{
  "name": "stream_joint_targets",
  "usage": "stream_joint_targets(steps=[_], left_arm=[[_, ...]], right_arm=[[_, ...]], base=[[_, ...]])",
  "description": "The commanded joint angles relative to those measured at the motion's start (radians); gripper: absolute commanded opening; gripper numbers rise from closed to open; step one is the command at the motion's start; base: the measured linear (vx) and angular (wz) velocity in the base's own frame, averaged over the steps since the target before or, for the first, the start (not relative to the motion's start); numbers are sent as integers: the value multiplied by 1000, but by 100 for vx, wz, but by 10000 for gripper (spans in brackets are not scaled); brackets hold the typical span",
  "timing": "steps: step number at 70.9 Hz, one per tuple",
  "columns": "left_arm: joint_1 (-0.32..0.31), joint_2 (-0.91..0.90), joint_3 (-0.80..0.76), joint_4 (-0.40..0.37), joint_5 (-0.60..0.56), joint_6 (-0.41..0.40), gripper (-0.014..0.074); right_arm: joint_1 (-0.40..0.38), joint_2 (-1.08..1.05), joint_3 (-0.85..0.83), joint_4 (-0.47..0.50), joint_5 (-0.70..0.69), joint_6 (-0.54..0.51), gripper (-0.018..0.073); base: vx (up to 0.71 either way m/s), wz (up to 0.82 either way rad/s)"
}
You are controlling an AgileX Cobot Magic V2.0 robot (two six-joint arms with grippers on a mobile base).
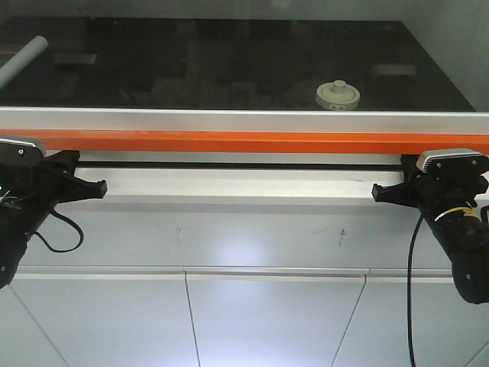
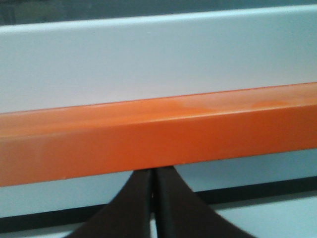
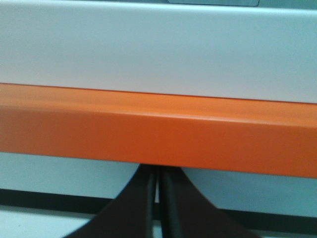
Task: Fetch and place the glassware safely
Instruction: 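Lift the orange sash rail upward with both grippers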
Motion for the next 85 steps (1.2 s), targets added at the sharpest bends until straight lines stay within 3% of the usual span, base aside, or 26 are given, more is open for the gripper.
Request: stream_joint_targets(steps=[1, 62, 85], left_arm=[[-7, -54, -31, -8, -183, -11, -7], [-7, -119, -31, -43, -182, -11, -7], [-7, -176, -57, -41, -116, -11, -7]], right_arm=[[-8, -36, -51, -1, -172, 1, -1], [-8, -155, -51, -2, -118, -6, -1], [-8, -206, -51, -2, -111, -6, -1]], base=[[0, 0], [0, 0], [0, 0]])
